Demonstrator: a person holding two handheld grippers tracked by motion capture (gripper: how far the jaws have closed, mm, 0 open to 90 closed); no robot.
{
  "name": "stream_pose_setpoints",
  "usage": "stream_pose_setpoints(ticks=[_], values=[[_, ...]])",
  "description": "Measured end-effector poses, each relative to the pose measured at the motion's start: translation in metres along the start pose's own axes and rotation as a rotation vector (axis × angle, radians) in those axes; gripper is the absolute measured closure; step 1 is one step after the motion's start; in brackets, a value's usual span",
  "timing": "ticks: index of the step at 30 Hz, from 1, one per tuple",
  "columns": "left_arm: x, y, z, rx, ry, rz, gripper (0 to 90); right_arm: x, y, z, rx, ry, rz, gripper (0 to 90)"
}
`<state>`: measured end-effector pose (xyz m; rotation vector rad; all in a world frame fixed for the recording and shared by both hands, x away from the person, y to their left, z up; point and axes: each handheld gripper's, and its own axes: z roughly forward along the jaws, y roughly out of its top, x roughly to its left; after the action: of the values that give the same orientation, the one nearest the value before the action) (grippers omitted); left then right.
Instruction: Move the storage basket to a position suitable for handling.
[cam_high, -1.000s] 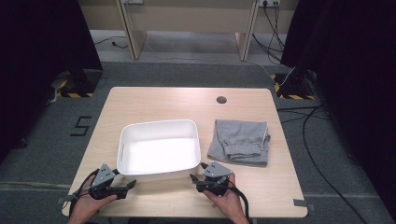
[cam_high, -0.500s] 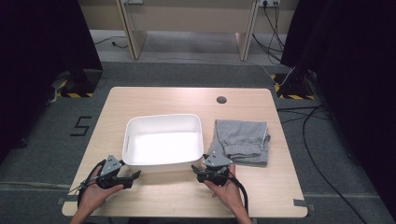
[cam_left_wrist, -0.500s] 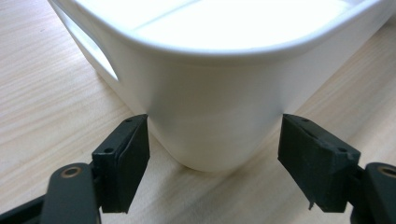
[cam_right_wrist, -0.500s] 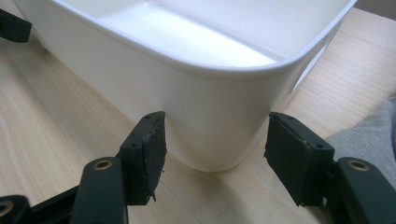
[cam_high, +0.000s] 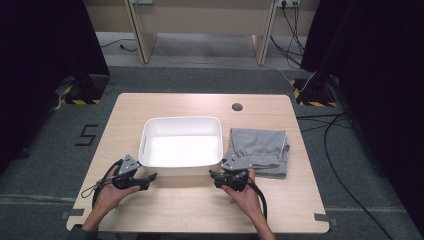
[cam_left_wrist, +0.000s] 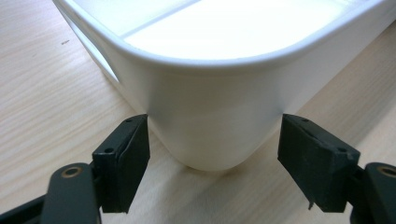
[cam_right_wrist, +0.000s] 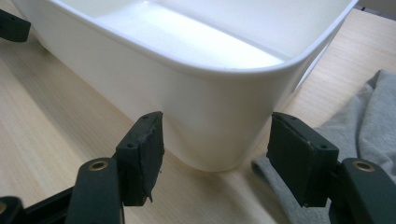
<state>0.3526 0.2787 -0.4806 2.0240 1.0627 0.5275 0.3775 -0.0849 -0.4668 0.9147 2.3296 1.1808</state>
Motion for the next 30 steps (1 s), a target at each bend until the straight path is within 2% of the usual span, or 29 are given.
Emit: stream_pose_setpoints(ticks=[7,10,14,17,20,22,24,26,27,30], values=[[-0.001,0.009,0.010,0.006,-0.003,0.009,25.3,-0.010,-0.002,0.002,0.015,-0.025,0.031,36.6],[0.000,0.012,0.013,0.005,-0.015,0.001,25.1,-0.013,-0.003,0.000,0.011,-0.017,0.052,36.9],[-0.002,0.014,0.016,0.002,-0.017,0.002,25.1,-0.016,-0.004,0.000,0.010,-0.026,0.051,37.0],[-0.001,0.012,0.015,-0.011,-0.025,-0.018,25.8,-0.018,-0.005,-0.003,0.007,-0.024,0.056,39.0],[-0.002,0.008,0.012,-0.023,-0.052,-0.066,25.7,-0.021,-0.005,-0.007,0.003,-0.031,0.060,38.3],[-0.004,0.005,0.009,-0.003,-0.027,-0.078,23.0,-0.025,-0.007,-0.011,0.003,-0.041,0.075,37.5],[-0.007,0.000,0.006,0.018,-0.002,-0.113,21.1,-0.029,-0.009,-0.017,-0.005,-0.049,0.088,36.8],[-0.011,-0.003,0.003,0.046,0.022,-0.112,18.8,-0.034,-0.011,-0.022,-0.005,-0.063,0.105,36.1],[-0.015,-0.005,0.000,0.054,0.021,-0.099,18.6,-0.037,-0.012,-0.025,-0.006,-0.074,0.106,35.7],[-0.027,-0.009,-0.005,0.063,-0.005,-0.100,18.9,-0.047,-0.014,-0.031,0.010,-0.109,0.113,33.8]])
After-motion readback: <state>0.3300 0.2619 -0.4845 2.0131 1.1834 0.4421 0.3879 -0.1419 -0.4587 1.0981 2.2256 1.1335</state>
